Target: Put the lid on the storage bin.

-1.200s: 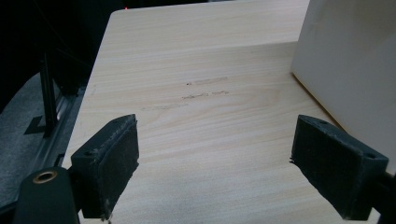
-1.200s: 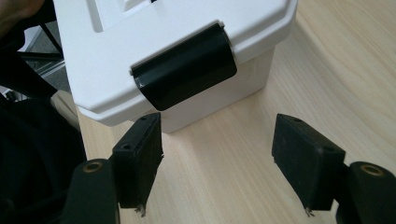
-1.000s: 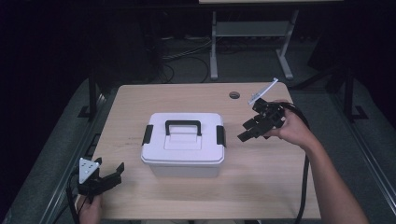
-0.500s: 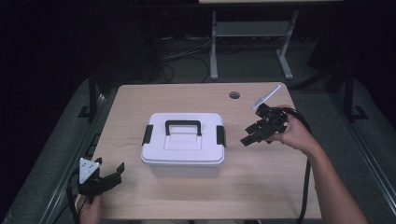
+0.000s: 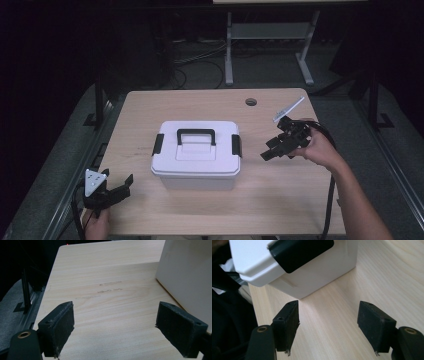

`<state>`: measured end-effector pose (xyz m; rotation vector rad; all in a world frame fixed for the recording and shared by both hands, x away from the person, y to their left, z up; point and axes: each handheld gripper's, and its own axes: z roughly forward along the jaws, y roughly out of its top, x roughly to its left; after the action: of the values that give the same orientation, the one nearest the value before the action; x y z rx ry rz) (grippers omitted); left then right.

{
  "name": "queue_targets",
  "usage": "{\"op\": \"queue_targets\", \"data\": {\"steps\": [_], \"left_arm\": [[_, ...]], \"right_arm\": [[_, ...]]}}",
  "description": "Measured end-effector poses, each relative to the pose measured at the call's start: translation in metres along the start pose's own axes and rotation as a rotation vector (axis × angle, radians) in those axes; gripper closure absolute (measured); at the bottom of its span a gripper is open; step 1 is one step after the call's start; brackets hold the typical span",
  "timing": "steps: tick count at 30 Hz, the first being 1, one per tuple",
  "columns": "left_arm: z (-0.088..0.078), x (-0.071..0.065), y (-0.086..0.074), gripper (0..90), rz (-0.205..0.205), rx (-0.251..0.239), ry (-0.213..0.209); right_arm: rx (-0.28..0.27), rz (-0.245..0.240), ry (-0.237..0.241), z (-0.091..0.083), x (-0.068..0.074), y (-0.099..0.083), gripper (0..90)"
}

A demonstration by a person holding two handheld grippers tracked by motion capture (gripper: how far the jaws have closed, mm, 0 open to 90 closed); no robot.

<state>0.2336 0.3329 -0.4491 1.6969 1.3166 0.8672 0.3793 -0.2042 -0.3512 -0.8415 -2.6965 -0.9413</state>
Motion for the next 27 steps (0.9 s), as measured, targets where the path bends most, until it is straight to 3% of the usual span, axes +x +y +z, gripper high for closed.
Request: {"op": "queue_targets", "data": {"steps": [27], "left_arm": [[0.0,0.0,0.0,14.0,0.002,-0.001,0.002]], "right_arm": [[-0.001,0.036,0.014,0.01,-0.005,-0.032,33.5]]}}
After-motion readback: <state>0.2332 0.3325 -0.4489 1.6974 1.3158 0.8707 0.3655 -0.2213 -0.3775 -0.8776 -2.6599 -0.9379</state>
